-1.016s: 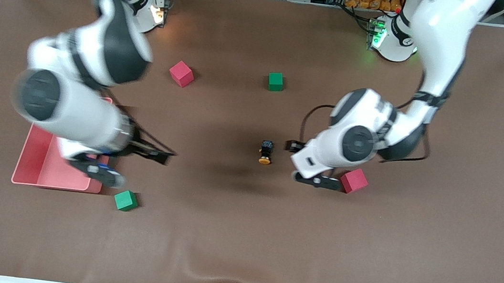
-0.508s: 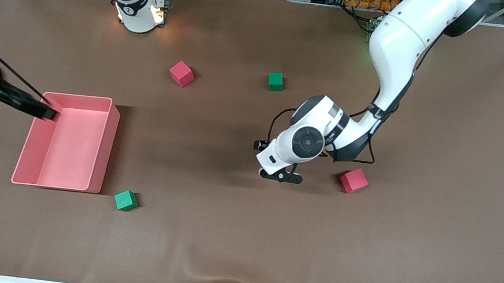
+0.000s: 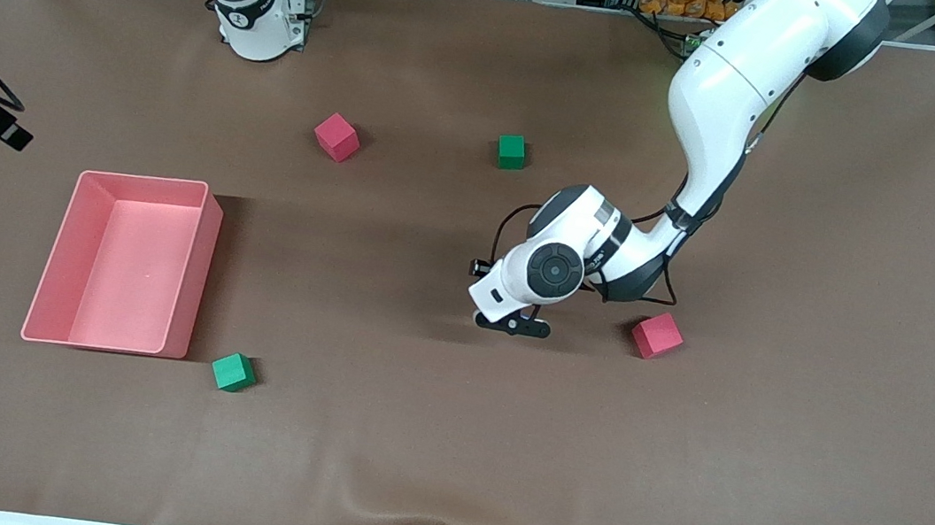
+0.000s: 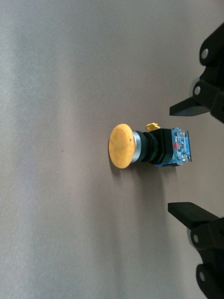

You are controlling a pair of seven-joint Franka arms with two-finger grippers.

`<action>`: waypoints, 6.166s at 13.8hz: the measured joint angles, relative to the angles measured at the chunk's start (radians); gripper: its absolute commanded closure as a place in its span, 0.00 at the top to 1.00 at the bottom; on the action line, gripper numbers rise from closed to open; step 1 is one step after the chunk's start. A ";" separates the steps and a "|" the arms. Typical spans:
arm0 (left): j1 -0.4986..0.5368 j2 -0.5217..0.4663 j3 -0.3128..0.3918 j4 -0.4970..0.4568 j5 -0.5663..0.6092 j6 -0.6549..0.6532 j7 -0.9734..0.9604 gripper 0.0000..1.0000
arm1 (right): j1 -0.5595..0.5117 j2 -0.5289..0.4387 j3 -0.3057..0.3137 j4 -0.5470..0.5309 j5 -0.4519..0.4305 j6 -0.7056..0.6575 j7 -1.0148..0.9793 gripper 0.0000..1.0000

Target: Place and upright button with both arms

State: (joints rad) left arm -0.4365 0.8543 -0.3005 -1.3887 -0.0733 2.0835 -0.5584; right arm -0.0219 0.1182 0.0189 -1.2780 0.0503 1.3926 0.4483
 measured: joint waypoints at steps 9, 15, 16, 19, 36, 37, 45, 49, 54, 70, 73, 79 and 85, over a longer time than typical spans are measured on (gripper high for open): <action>-0.024 0.037 0.001 0.001 0.000 0.066 -0.038 0.64 | 0.001 -0.171 -0.009 -0.301 -0.041 0.178 -0.219 1.00; -0.024 0.039 0.001 0.001 0.000 0.066 -0.039 0.09 | 0.001 -0.173 -0.012 -0.280 -0.056 0.150 -0.344 1.00; -0.024 0.039 0.001 0.001 0.000 0.066 -0.039 0.00 | 0.001 -0.171 -0.012 -0.268 -0.058 0.131 -0.348 1.00; -0.025 0.039 0.001 0.002 0.000 0.066 -0.067 0.00 | 0.001 -0.143 -0.013 -0.209 -0.088 0.073 -0.367 1.00; -0.369 0.019 0.145 0.106 0.874 0.220 -0.806 0.00 | 0.001 -0.105 -0.042 -0.168 -0.068 0.041 -0.444 1.00; -0.388 0.029 0.147 0.104 0.974 0.225 -0.861 0.00 | 0.001 -0.105 -0.042 -0.168 -0.064 0.040 -0.444 1.00; -0.432 0.134 0.160 0.084 1.666 0.243 -1.436 0.00 | 0.001 -0.103 -0.042 -0.168 -0.050 0.040 -0.444 1.00; -0.455 0.158 0.176 0.046 1.833 0.241 -1.653 0.00 | 0.001 -0.103 -0.042 -0.168 -0.049 0.039 -0.444 1.00; -0.462 0.175 0.185 0.025 1.884 0.232 -1.713 1.00 | 0.001 -0.102 -0.041 -0.168 -0.049 0.039 -0.444 1.00; -0.255 -0.413 0.134 0.153 0.405 -0.355 -0.839 1.00 | 0.001 -0.099 -0.046 -0.167 -0.047 0.036 -0.444 1.00; -0.080 -0.531 0.134 0.148 0.339 -0.536 -0.532 1.00 | 0.001 -0.098 -0.046 -0.167 -0.047 0.035 -0.444 1.00; 0.395 -0.709 0.134 0.093 0.144 -0.717 0.247 1.00 | 0.001 -0.097 -0.051 -0.167 -0.047 0.033 -0.444 1.00; 0.524 -0.928 0.133 -0.183 0.087 -0.625 0.406 1.00 | 0.001 -0.097 -0.051 -0.167 -0.047 0.033 -0.444 1.00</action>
State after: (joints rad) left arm 0.0874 -0.0740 -0.1676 -1.5717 0.0142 1.4590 -0.1522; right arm -0.0213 0.0214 -0.0322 -1.4452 0.0037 1.4257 0.0044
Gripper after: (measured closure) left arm 0.000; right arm 0.000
